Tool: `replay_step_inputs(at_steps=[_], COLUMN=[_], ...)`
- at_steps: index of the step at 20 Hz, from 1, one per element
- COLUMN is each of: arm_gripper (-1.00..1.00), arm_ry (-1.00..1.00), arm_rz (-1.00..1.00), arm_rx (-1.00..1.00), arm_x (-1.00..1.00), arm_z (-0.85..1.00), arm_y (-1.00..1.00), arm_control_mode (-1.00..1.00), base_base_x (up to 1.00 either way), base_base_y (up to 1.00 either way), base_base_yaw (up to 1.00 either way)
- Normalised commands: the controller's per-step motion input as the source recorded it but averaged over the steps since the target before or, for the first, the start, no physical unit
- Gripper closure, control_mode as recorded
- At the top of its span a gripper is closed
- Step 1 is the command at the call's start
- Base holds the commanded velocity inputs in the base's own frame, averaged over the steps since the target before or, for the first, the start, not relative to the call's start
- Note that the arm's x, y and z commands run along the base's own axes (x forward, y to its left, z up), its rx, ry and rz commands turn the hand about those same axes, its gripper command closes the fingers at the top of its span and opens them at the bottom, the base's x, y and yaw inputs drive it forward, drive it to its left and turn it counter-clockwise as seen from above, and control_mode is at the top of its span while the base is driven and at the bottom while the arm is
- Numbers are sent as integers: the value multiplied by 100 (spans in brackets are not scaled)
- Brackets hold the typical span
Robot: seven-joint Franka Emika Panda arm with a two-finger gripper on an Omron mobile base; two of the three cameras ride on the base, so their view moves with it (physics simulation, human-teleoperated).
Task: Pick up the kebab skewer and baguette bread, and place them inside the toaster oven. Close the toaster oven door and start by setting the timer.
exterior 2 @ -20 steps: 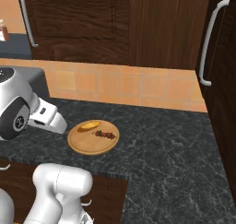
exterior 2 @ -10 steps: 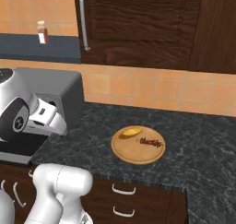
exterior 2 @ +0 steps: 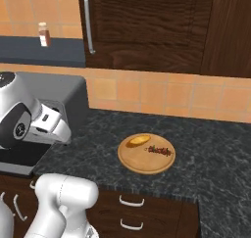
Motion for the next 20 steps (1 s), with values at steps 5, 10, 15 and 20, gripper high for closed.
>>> replay_step_inputs(at_steps=[5,10,15,20], arm_gripper=[-100,-100,-100,-100], arm_ry=[-9,-24,-39,-31], arm_rz=[4,2,2,2], arm_rx=[-10,-5,0,0], arm_x=[-7,0,0,0], arm_z=[0,0,1,0], arm_y=[74,92,54,42], arm_control_mode=[-100,-100,-100,-100], base_base_x=[0,0,0,0], base_base_y=[0,0,0,0], base_base_yaw=[0,0,0,0])
